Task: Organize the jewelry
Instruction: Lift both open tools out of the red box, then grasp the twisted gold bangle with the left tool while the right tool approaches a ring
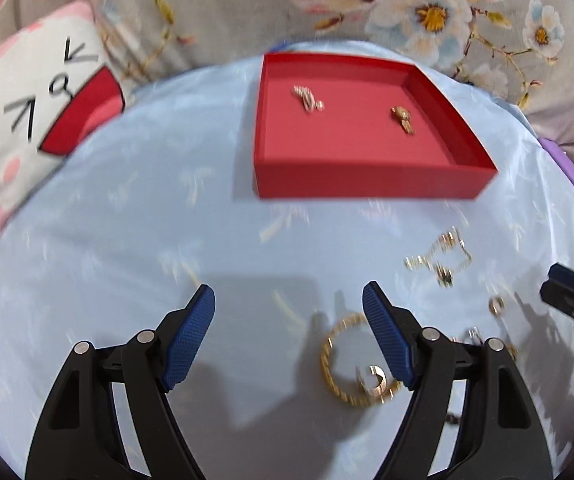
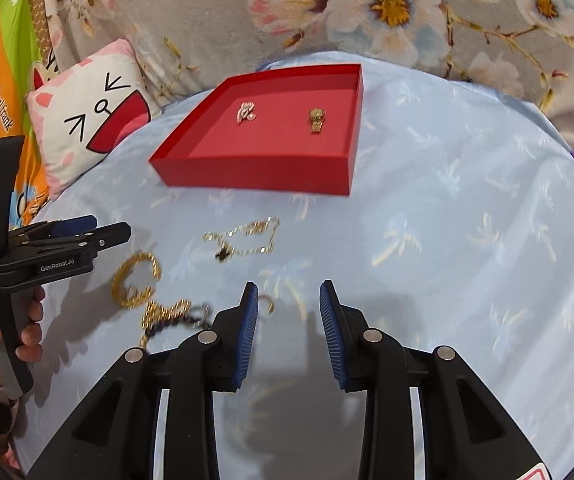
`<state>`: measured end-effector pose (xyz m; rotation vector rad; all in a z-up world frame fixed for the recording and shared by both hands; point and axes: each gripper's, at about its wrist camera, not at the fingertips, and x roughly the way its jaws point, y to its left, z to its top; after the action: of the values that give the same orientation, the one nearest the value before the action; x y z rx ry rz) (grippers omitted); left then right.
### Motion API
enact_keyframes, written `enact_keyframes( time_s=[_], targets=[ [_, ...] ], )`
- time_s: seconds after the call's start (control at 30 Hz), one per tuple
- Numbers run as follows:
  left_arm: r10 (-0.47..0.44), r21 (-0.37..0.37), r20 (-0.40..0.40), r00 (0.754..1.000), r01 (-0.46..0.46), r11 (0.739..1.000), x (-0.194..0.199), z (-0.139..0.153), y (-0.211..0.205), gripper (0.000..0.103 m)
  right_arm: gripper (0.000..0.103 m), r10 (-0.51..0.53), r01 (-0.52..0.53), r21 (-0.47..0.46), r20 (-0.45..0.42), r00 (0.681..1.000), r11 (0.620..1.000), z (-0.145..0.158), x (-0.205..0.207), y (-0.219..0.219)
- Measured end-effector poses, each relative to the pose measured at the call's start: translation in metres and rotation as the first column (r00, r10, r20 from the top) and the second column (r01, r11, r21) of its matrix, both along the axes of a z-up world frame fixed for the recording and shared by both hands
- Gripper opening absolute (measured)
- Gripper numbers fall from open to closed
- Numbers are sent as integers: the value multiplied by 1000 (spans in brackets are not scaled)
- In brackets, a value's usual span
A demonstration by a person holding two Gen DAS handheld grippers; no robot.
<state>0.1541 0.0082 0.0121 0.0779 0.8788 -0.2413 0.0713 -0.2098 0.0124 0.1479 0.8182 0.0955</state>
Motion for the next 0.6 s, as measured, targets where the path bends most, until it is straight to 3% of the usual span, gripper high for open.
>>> enact_keyframes(
  time_s=[0.1,0.17,0.2,0.23,0.37,0.6],
  targets=[
    [-10,-34,-4,1000,10,999,-16,-2,1,74,32,0,0,-5,1,1000,1000,-6,-11,4],
    [-22,-48,4,1000,22,999,-26,-2,-1,82,32,2,-2,26,-4,1000,1000,-10,-14,2],
    [-26,-53,8,1000,27,998,-31,-2,-3,92,32,2,-2,37,-8,1000,999,-12,-16,2],
    [-25,-54,15,1000,26,998,-36,-3,-6,93,32,1,0,40,-10,1000,999,-13,-16,2],
    [-27,6,32,999,27,1000,-41,-9,-21,93,32,2,-2,44,-14,1000,999,-16,-15,2],
    [-21,19,-6,1000,21,1000,-38,-21,-28,93,32,1,0,41,-21,1000,999,-21,-14,2]
  ],
)
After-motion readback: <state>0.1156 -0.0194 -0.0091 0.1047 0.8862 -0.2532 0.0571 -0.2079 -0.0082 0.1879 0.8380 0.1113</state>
